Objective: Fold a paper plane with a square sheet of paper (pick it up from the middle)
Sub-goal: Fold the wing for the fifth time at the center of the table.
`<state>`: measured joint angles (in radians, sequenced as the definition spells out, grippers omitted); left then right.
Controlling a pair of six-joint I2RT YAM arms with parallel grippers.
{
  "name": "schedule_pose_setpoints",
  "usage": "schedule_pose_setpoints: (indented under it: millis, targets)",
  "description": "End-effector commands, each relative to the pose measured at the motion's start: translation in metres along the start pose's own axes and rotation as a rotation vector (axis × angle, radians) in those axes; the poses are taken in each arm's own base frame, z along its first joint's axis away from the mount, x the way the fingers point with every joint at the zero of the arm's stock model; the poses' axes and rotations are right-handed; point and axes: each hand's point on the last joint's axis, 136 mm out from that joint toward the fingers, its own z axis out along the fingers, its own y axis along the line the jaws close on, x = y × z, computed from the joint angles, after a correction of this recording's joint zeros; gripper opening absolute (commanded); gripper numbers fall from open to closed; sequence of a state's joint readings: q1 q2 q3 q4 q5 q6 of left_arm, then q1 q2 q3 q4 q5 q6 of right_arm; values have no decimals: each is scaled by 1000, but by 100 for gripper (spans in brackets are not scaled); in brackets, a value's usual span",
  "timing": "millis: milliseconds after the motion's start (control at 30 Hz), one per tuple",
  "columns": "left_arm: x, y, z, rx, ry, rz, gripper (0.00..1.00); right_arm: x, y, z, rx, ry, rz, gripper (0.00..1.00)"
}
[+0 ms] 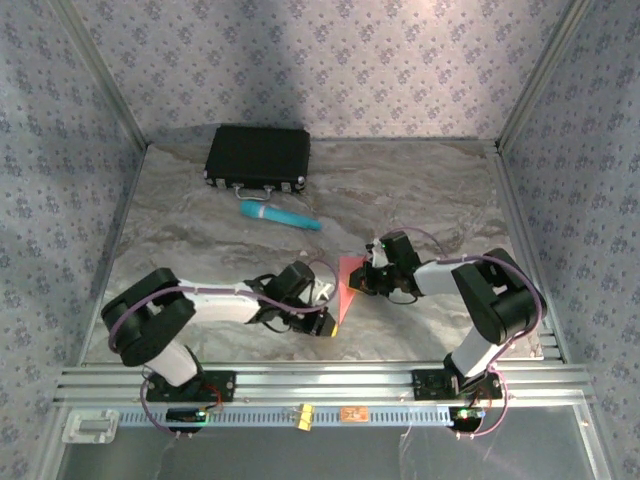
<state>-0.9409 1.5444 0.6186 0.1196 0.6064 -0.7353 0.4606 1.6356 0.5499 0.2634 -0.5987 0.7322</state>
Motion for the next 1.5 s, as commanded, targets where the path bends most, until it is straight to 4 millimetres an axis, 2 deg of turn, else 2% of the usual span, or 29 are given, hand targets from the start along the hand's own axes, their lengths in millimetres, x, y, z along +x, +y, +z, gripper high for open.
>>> schedule_pose_setpoints:
  millis: [0, 133, 233, 300, 533, 767, 933, 1100, 1233, 1333, 1467]
  targets:
    - [-38, -11, -19, 51, -134, -5, 12, 7, -50, -3, 174, -72, 161, 7]
    - [-67, -15, -26, 65, -190, -11, 15, 2, -43, -4, 152, -114, 185, 7]
    - [-83, -24, -18, 85, -171, 4, 15, 1, -38, -3, 151, -108, 172, 7]
    - [-90, -21, -11, 77, -166, -4, 14, 1, -38, -3, 153, -109, 173, 7]
    - [-93, -11, 14, 73, -94, -39, 6, 1, -39, -3, 158, -105, 168, 7]
    - [-99, -9, 27, 67, -83, -36, 6, 1, -39, -3, 157, -103, 167, 7]
    - [-91, -1, 41, 24, -39, -35, 6, 1, -39, -3, 159, -103, 167, 7]
    - [-79, 23, 50, -69, -10, -67, 5, 0, -40, -4, 163, -109, 166, 7]
    - [-60, 38, 59, -119, 37, -83, 4, -1, -39, -7, 164, -112, 157, 8]
    - [-46, 45, 62, -140, 52, -97, 2, -5, -34, -10, 155, -122, 136, 8]
    - [-41, 49, 60, -138, 40, -105, 1, -17, -21, -17, 114, -135, 83, 10]
